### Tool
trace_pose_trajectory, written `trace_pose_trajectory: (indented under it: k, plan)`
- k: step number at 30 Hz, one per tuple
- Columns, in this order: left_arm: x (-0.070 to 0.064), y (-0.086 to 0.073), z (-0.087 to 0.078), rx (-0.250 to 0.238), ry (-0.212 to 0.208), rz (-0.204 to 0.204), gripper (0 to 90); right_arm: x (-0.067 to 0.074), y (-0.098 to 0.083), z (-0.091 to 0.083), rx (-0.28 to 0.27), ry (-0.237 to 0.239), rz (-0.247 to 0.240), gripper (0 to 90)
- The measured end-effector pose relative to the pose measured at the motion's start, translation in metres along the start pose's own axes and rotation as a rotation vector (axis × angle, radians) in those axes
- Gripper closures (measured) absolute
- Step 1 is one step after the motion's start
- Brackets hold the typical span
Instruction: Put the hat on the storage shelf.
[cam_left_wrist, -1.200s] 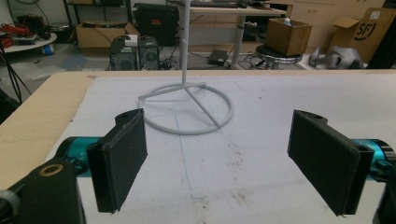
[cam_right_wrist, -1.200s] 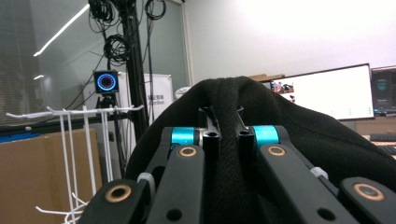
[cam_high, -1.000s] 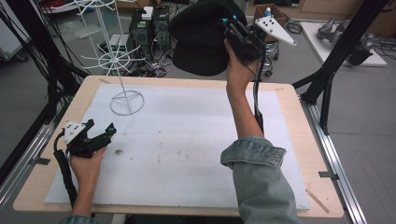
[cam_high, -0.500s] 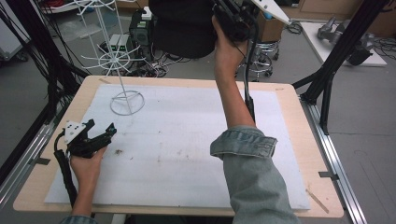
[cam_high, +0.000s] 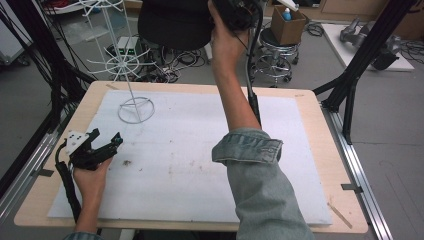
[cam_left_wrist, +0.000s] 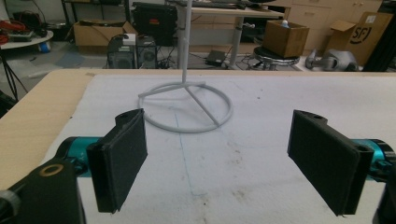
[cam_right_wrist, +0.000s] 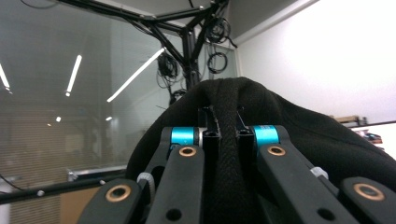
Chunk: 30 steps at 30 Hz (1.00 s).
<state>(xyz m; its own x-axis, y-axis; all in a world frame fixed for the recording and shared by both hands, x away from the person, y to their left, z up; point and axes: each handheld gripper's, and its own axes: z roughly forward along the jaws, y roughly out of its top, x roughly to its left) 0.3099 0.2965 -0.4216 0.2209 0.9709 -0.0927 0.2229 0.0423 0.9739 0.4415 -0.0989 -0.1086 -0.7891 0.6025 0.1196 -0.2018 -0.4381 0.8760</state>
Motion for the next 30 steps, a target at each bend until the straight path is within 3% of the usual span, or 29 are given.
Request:
trace_pose_trajectory:
  k: [12, 20, 29, 30]
  plan:
    - [0.001, 0.0, -0.001, -0.002, -0.003, -0.007, 20.0, 0.009, -0.01, 0.019, -0.024, 0.06, 0.089, 86.4]
    - [0.002, -0.001, -0.001, -0.002, -0.002, -0.01, 20.1, 0.009, -0.019, 0.029, -0.007, 0.079, 0.133, 86.3]
    - [0.003, -0.001, -0.002, -0.002, -0.007, -0.018, 20.2, 0.0, -0.042, 0.041, 0.057, 0.072, 0.207, 85.0]
    - [0.003, -0.001, -0.002, -0.002, -0.007, -0.018, 20.1, -0.001, -0.049, 0.042, 0.084, 0.065, 0.219, 84.4]
